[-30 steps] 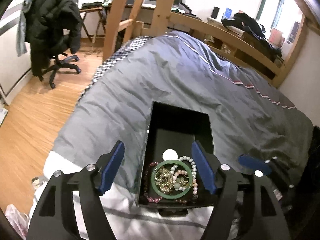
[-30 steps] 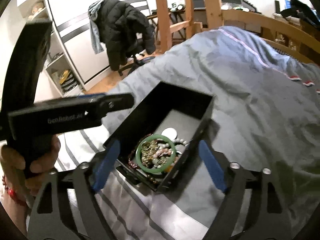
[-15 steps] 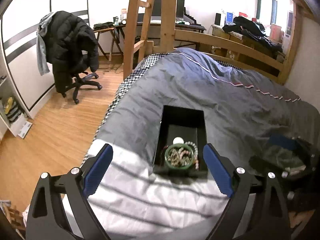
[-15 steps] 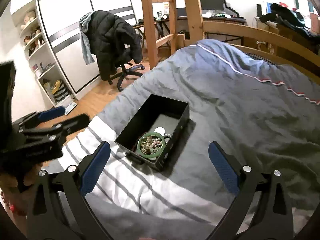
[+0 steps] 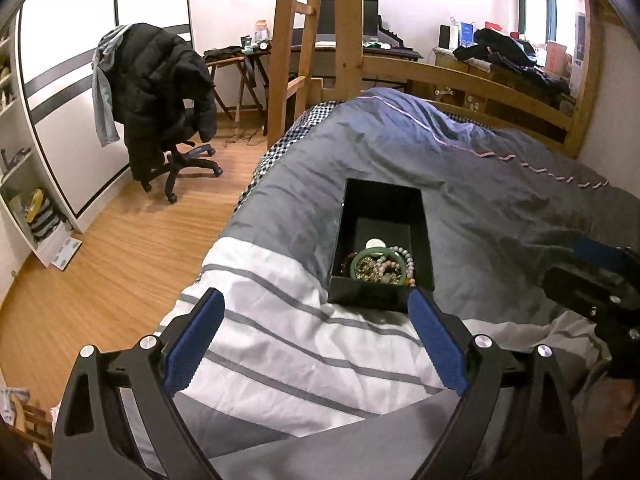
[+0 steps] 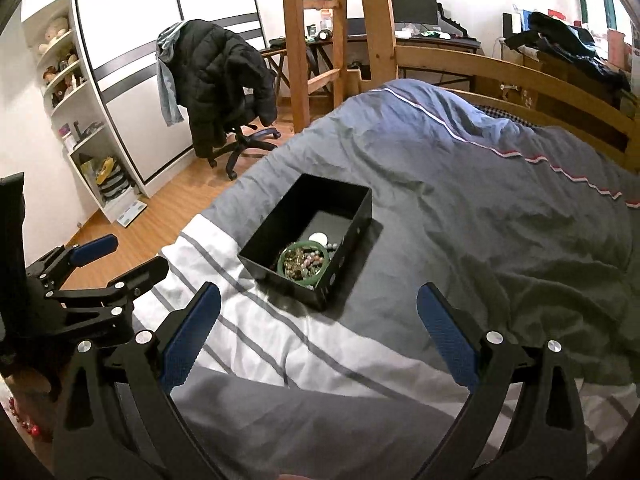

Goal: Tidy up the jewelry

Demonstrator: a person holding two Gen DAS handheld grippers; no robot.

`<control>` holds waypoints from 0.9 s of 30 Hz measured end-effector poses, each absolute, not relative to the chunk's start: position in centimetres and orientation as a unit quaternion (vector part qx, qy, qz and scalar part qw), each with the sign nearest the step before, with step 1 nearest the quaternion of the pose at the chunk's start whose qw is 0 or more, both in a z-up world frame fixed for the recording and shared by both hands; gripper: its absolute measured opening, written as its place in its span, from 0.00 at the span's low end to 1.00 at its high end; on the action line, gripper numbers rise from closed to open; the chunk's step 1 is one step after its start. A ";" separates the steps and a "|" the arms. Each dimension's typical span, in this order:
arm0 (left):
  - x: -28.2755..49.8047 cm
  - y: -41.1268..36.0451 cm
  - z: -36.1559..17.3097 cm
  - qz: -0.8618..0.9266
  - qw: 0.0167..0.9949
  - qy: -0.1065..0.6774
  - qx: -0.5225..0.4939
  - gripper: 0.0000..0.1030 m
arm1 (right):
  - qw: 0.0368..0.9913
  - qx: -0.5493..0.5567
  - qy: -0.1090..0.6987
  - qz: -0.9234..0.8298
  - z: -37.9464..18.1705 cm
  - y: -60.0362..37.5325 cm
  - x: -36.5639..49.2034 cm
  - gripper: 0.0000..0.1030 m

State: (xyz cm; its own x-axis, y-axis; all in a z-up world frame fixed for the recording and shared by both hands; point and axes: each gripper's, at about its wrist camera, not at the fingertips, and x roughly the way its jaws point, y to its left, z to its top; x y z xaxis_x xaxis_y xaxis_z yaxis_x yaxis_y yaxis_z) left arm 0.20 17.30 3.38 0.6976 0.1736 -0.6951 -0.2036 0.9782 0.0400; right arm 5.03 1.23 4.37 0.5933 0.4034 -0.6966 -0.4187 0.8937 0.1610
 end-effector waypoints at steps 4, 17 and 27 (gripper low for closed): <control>-0.3 17.3 2.6 0.105 0.924 0.368 -0.024 0.89 | 0.893 -0.014 0.386 0.229 3.8 1.4 4.2 0.95; -0.8 16.7 1.8 0.095 0.927 0.361 -0.019 0.89 | 0.896 -0.014 0.388 0.214 2.7 1.4 3.5 0.95; -0.5 16.5 1.5 0.095 0.924 0.370 -0.013 0.89 | 0.894 -0.007 0.390 0.221 2.3 1.6 3.5 0.95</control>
